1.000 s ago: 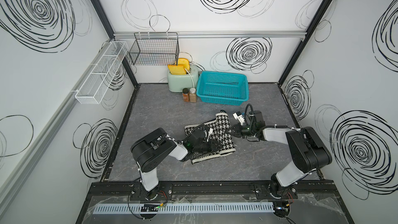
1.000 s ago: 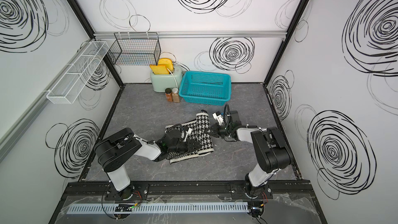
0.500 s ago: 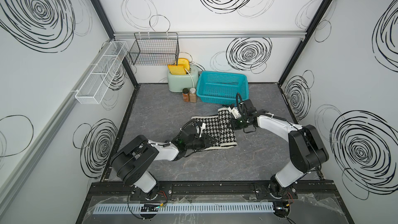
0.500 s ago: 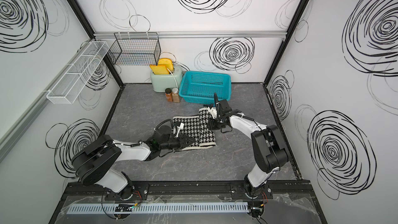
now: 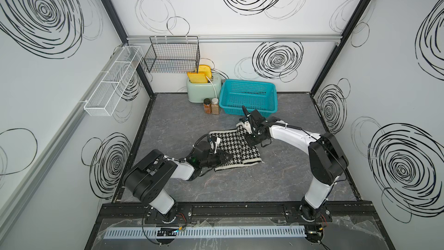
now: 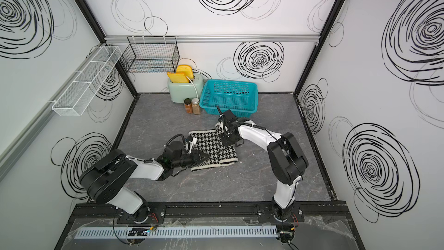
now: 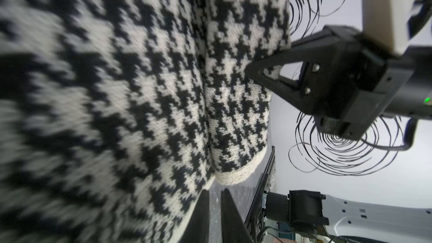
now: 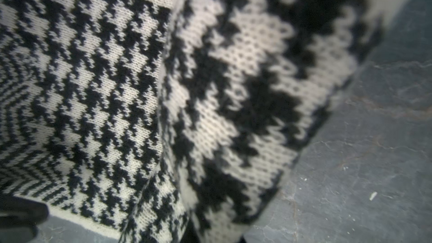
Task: Roll up the scarf and place it into the basket
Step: Roll the scarf at the center of the board.
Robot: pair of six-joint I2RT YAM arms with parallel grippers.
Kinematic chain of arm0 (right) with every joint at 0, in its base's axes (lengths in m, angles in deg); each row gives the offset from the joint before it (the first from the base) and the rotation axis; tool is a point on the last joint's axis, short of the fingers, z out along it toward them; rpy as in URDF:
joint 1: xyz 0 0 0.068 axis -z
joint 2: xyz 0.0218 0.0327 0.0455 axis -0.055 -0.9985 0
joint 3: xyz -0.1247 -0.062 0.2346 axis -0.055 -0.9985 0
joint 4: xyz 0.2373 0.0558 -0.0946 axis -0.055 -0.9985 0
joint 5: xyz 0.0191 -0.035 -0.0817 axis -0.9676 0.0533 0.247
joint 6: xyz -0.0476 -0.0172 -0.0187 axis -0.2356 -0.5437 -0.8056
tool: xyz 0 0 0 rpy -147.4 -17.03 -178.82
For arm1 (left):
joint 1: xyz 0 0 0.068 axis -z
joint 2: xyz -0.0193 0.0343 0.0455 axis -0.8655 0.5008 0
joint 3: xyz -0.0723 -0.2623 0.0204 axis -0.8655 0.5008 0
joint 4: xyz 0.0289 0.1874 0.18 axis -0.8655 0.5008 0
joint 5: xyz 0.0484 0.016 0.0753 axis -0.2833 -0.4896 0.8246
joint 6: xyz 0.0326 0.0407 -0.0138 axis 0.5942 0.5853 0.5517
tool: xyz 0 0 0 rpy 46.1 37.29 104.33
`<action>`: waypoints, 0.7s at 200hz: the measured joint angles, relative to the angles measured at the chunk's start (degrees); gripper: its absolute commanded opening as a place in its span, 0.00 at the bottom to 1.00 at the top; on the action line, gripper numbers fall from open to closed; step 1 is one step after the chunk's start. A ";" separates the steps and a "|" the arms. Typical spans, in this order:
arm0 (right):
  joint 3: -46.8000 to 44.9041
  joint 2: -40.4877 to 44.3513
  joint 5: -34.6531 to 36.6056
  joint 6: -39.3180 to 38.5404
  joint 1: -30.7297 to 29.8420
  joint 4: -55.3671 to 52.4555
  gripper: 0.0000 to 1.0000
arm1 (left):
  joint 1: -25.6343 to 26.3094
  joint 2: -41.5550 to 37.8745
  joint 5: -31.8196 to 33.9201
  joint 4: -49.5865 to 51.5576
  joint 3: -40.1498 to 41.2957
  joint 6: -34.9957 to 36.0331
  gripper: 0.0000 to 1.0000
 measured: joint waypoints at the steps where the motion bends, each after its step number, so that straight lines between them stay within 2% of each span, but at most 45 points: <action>1: 0.09 -0.07 -0.02 0.02 -0.02 -0.09 0.00 | 0.22 0.15 0.02 -0.20 -0.02 -0.17 0.13; 39: 2.27 -1.64 -0.02 1.53 -0.31 -2.58 0.00 | 7.17 8.63 1.03 -9.70 -2.99 -4.81 0.10; 100: 3.37 -1.60 -0.70 3.02 -0.57 -4.37 0.00 | 8.48 17.38 2.19 -17.05 -5.14 -8.98 0.10; 140: 4.57 -1.36 -3.67 4.52 -0.55 -5.35 0.00 | 10.29 22.36 2.93 -21.92 -7.23 -11.13 0.09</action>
